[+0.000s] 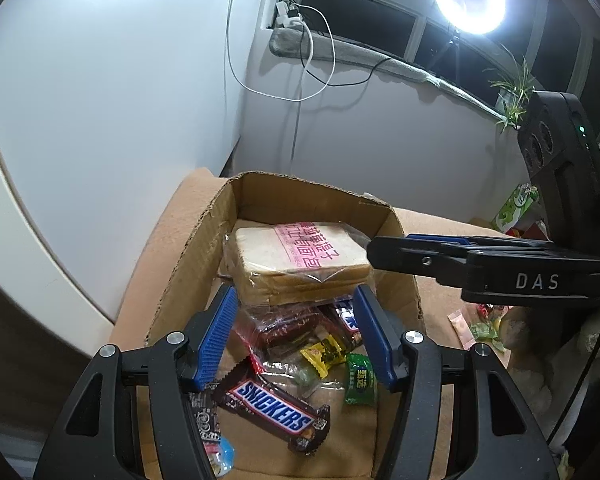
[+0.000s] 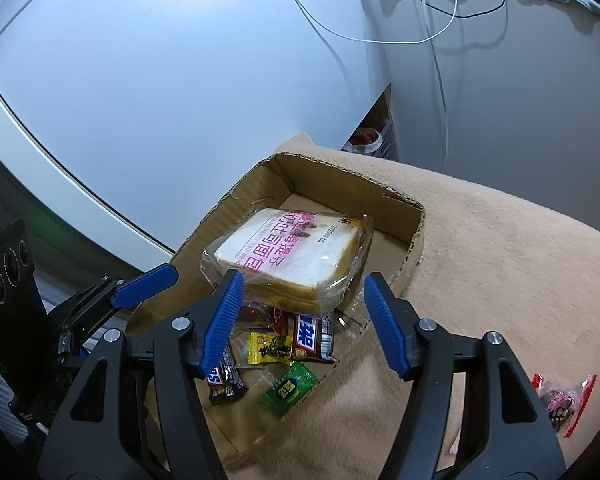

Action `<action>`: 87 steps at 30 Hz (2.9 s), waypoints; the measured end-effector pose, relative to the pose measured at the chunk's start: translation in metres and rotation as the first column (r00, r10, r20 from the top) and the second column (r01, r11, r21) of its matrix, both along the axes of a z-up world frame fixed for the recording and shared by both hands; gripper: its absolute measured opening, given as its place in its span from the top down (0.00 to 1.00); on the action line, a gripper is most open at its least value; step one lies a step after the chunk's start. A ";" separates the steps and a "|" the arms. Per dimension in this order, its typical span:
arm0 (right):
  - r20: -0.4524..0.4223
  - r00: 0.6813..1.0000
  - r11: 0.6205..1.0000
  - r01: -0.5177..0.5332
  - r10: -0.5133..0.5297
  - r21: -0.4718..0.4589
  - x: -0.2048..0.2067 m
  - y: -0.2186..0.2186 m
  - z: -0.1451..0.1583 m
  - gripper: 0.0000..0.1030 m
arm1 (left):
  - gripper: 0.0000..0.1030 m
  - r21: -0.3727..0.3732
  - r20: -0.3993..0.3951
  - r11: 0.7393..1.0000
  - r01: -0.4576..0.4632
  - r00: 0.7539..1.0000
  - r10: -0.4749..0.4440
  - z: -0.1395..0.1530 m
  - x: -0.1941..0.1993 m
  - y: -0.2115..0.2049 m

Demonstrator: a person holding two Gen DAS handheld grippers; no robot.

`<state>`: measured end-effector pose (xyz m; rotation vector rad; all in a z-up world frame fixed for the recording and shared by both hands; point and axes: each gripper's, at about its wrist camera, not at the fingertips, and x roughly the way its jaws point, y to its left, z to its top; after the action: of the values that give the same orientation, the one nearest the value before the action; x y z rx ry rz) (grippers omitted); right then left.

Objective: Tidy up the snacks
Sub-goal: 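Open the right tool to drop the bread loaf into the box, then withdraw both tools from the box toward the remaining snacks, then close the left tool on the pink candy while the right tool grips the yellow ball candy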

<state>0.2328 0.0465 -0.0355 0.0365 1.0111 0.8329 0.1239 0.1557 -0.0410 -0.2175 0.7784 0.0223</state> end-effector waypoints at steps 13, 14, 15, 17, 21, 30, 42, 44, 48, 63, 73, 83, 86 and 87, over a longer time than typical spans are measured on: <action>0.080 0.996 1.000 0.030 -0.029 -0.009 -0.032 -0.042 0.023 0.35 | 0.41 0.012 0.031 1.000 0.000 1.000 -0.001 0.017 -0.024 -0.015; 0.089 0.995 0.999 0.035 -0.034 -0.011 -0.035 -0.048 0.026 0.35 | 0.42 0.008 0.036 1.000 0.004 0.999 -0.004 0.018 -0.027 -0.017; 0.096 0.995 0.999 0.043 -0.041 -0.012 -0.038 -0.055 0.028 0.35 | 0.42 0.005 0.039 1.000 0.008 0.999 -0.008 0.020 -0.029 -0.020; 0.106 0.993 0.998 0.062 -0.060 -0.016 -0.043 -0.069 0.030 0.34 | 0.41 0.002 0.048 1.000 0.019 0.999 -0.019 0.022 -0.033 -0.027; 0.125 0.987 0.994 0.108 -0.103 -0.032 -0.052 -0.107 0.033 0.34 | 0.41 -0.006 0.067 0.999 0.043 0.997 -0.043 0.027 -0.038 -0.043; 0.112 0.971 0.973 0.219 -0.210 -0.078 -0.056 -0.189 0.022 0.34 | 0.41 -0.013 0.080 0.990 0.138 0.987 -0.137 0.029 -0.042 -0.094; 0.057 0.968 0.960 0.249 -0.244 -0.129 -0.055 -0.237 -0.015 0.34 | 0.41 -0.025 0.038 0.971 0.239 0.970 -0.238 0.010 -0.034 -0.152; 0.049 0.972 0.963 0.236 -0.231 -0.134 -0.058 -0.237 -0.023 0.34 | 0.42 -0.031 0.023 0.969 0.246 0.969 -0.245 0.004 -0.031 -0.158; 0.035 0.979 0.969 0.205 -0.202 -0.138 -0.057 -0.232 -0.037 0.46 | 0.42 -0.036 -0.002 0.964 0.264 0.964 -0.264 -0.008 -0.022 -0.170; 0.041 0.991 0.974 0.136 -0.131 -0.182 -0.045 -0.212 -0.062 0.66 | 0.65 -0.045 -0.100 0.971 0.236 0.966 -0.240 -0.044 0.020 -0.188; 0.066 0.993 0.972 0.110 -0.098 -0.209 -0.042 -0.200 -0.071 0.66 | 0.66 -0.066 -0.143 0.976 0.206 0.966 -0.214 -0.060 0.045 -0.186; 0.091 0.992 0.967 0.109 -0.090 -0.232 -0.037 -0.189 -0.075 0.66 | 0.66 0.003 -0.157 0.977 0.212 0.965 -0.209 -0.067 0.053 -0.193; 0.102 0.991 0.964 0.104 -0.081 -0.246 -0.038 -0.187 -0.075 0.66 | 0.69 0.031 -0.156 0.974 0.227 0.963 -0.219 -0.067 0.054 -0.196; 0.107 0.991 0.963 0.101 -0.077 -0.251 -0.038 -0.186 -0.075 0.66 | 0.69 0.043 -0.154 0.971 0.234 0.962 -0.225 -0.067 0.054 -0.197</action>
<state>0.1945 -0.1397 -0.1106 -0.1761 1.0118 0.6111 0.1776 -0.0416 -0.1077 -0.0671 0.9467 -0.1588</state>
